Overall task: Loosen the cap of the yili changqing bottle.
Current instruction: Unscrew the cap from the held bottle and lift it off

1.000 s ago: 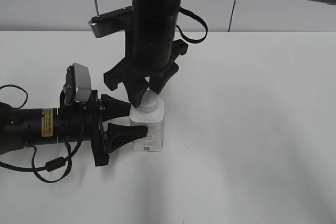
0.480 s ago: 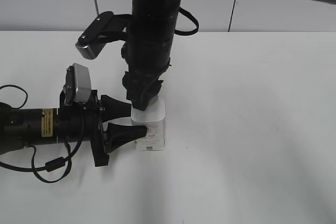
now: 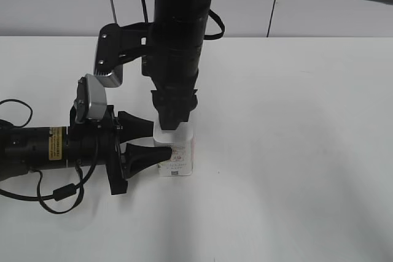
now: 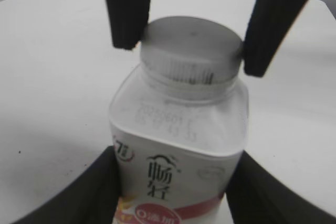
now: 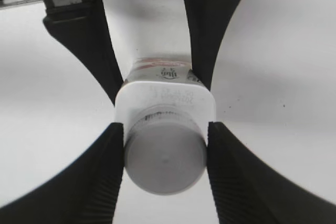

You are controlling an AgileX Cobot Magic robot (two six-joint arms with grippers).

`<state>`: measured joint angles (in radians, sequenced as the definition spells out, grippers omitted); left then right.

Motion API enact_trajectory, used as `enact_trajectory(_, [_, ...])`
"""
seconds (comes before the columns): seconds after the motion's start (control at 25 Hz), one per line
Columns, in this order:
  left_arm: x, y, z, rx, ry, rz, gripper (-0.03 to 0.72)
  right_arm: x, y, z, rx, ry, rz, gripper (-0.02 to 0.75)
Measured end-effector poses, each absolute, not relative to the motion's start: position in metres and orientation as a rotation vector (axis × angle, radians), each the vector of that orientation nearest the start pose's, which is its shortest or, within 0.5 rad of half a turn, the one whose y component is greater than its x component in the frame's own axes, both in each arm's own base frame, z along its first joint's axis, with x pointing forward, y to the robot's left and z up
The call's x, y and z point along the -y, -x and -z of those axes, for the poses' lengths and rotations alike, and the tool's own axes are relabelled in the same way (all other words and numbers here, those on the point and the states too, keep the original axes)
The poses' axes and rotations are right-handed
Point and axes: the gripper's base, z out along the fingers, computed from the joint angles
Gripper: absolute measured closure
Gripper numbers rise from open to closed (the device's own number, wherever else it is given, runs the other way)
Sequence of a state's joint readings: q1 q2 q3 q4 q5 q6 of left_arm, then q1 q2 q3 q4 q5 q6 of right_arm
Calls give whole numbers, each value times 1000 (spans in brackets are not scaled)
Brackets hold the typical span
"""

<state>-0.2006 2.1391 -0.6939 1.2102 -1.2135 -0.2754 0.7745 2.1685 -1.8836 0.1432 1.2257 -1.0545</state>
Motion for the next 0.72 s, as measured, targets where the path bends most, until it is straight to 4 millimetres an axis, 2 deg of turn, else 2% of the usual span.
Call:
enact_trajectory(0.32, [137, -273, -75, -1577, -1171, 966, 312, -327, -316, -218, -1837, 2335, -171, 346])
enact_trajectory(0.52, [137, -273, -75, -1574, -1177, 969, 312, -327, -316, -218, -1840, 2331, -171, 223])
enact_trajectory(0.72, [137, -273, -75, -1573, -1179, 970, 312, -327, -316, -219, -1886, 2293, -175, 190])
